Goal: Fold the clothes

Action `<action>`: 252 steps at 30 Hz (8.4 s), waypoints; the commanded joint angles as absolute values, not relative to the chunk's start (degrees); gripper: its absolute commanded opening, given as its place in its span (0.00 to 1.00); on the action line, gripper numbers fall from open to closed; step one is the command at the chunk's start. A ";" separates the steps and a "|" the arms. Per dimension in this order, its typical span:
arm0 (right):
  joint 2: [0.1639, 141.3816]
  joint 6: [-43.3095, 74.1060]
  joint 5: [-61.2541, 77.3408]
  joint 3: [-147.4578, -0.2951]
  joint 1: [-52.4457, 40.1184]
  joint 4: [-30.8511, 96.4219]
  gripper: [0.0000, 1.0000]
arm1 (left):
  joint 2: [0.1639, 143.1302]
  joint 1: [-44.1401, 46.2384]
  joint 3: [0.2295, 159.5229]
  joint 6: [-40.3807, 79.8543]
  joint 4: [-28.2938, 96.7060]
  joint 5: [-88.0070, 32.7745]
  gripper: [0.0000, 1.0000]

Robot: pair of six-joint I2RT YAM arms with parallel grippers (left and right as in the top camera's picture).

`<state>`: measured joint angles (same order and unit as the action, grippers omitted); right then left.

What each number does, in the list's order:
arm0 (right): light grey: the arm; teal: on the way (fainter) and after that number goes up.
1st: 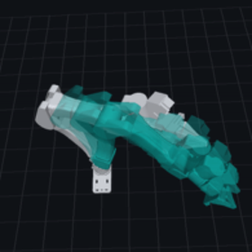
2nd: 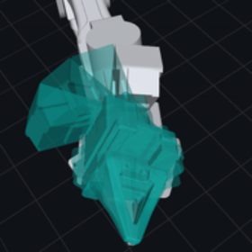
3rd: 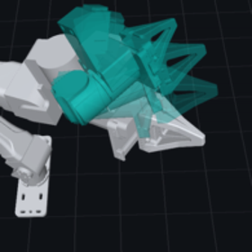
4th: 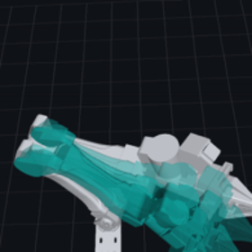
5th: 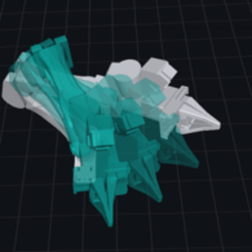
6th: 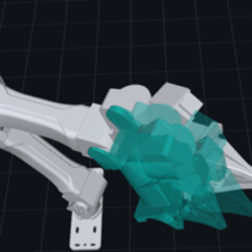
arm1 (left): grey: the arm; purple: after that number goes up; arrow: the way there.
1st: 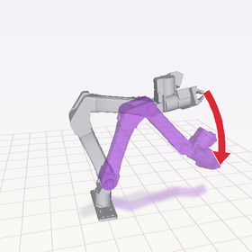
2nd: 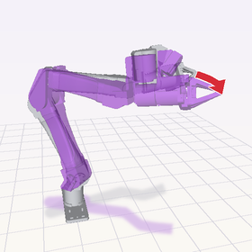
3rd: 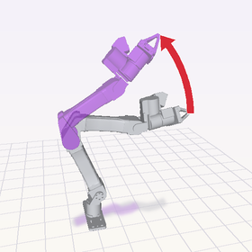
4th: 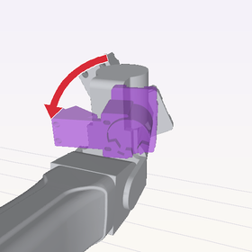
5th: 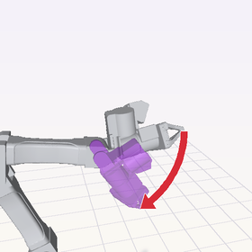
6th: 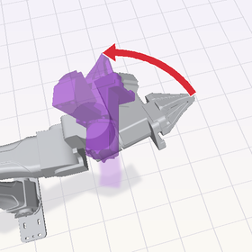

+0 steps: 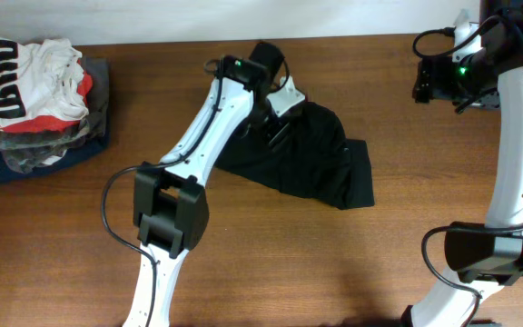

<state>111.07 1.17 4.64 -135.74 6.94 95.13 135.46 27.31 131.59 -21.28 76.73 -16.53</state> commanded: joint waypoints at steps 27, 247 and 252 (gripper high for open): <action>111.02 -1.50 20.84 -81.49 7.16 58.37 0.79 | 135.31 9.91 155.70 -18.68 86.63 -12.93 0.75; 120.33 3.36 13.50 -131.15 6.09 85.25 0.81 | 138.98 8.29 122.87 -26.89 80.03 -43.77 0.76; 120.33 2.26 13.47 -131.15 5.96 85.95 0.82 | 138.98 8.73 115.70 -26.65 71.48 -43.77 0.84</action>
